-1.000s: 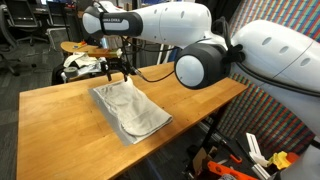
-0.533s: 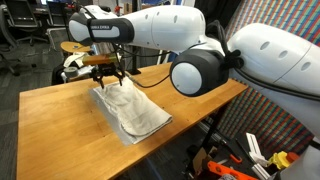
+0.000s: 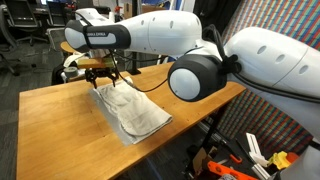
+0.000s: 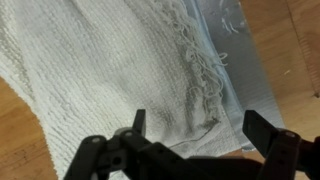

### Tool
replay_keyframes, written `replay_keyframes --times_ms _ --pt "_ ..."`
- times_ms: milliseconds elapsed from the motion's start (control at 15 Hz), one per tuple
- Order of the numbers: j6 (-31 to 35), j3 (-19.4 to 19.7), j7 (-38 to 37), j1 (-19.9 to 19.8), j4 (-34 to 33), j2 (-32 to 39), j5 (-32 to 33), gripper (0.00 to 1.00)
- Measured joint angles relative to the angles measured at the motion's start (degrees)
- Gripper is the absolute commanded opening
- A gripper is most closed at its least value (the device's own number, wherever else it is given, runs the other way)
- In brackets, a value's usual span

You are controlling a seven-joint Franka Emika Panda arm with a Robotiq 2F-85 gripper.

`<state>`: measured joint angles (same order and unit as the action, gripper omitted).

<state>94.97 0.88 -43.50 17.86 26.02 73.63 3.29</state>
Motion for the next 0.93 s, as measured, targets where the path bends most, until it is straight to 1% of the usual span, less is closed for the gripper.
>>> replay_keyframes --times_ms 267,400,533,600,733,800,933 --pt "1.6 0.0 0.0 0.0 0.0 0.9 0.0 0.42" --pt "2.1 0.1 0.0 0.0 0.0 1.2 0.0 0.27" --pt "2.6 0.1 0.0 0.0 -0.1 1.2 0.0 0.15" --pt "3.0 0.1 0.0 0.0 -0.1 1.2 0.0 0.16" --pt "3.5 0.2 -0.1 0.0 -0.1 1.2 0.0 0.12" --pt "3.7 0.3 -0.2 0.0 -0.1 1.2 0.0 0.16" --pt "4.2 0.6 -0.6 0.0 -0.1 1.2 0.0 0.18"
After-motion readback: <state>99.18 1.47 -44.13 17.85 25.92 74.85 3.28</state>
